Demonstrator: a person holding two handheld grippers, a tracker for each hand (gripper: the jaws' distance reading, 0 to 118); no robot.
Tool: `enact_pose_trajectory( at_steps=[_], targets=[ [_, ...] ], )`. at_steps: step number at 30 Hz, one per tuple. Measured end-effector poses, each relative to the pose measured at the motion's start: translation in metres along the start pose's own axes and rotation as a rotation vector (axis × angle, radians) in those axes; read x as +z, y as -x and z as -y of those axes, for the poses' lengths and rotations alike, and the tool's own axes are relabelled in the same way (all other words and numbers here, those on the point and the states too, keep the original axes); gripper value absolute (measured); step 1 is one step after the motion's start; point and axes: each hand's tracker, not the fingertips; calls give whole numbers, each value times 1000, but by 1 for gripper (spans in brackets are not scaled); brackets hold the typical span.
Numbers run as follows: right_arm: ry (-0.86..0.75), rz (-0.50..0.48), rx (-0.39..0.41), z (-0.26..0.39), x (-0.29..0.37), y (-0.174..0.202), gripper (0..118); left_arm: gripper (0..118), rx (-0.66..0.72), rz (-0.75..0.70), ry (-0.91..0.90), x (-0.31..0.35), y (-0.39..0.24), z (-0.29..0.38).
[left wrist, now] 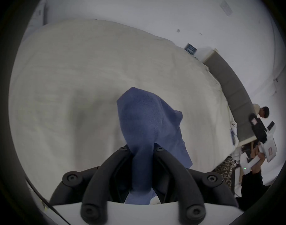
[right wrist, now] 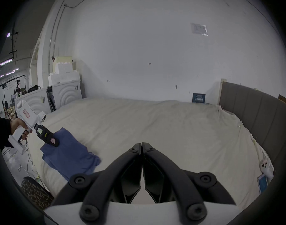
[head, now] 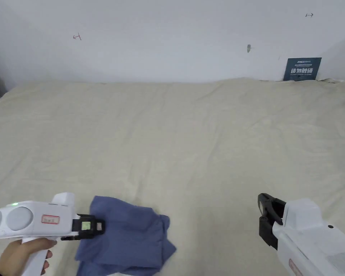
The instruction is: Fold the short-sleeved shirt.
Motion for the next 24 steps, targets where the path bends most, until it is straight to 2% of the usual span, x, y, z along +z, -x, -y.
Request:
enact_pose_trajectory(
  at_steps=[6,14,21,24],
  targets=[
    [-23,-9,26,-19,-13,17,0,18,54,-130,-32,46,61,-22],
    [-20,-11,34,-21,-19,20,0,18,123,-284,-26,83,128,-41],
    [6,-6,23,-15,-19,18,0,18,222,-395,21,53,150,-36],
    [19,-3,29,-15,-13,18,0,25,265,-449,43,41,153,-34]
  ],
)
